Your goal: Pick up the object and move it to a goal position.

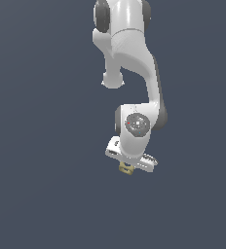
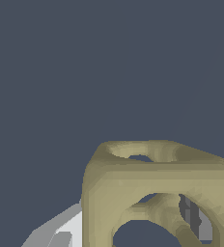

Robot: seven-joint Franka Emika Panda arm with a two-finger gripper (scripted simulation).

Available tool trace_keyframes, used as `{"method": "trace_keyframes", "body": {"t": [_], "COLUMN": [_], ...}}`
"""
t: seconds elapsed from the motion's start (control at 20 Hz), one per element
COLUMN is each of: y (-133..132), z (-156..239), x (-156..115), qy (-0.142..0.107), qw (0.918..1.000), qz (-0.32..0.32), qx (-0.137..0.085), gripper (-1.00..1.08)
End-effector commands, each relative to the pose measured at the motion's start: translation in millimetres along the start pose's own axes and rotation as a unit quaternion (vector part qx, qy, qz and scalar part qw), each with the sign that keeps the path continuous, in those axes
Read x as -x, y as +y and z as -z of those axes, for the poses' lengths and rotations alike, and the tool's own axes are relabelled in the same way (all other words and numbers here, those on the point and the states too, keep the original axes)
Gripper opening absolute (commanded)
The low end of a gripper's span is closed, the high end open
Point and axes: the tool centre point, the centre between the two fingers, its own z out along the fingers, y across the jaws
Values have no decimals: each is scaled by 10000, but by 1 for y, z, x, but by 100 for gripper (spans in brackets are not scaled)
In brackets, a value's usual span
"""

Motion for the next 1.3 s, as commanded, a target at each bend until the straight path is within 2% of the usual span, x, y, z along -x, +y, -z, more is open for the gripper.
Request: {"method": "trace_keyframes", "body": {"t": [0.0, 0.25, 0.95, 1.25], "y": [-2, -8, -33, -42], "z": [13, 53, 211, 266], "x": [2, 10, 39, 48], "qy": [6, 6, 6, 9], "qw": [10000, 10000, 10000, 10000], "qz": [2, 2, -2, -2], "qx": [-4, -4, -4, -1], "gripper": [-100, -100, -100, -100]}}
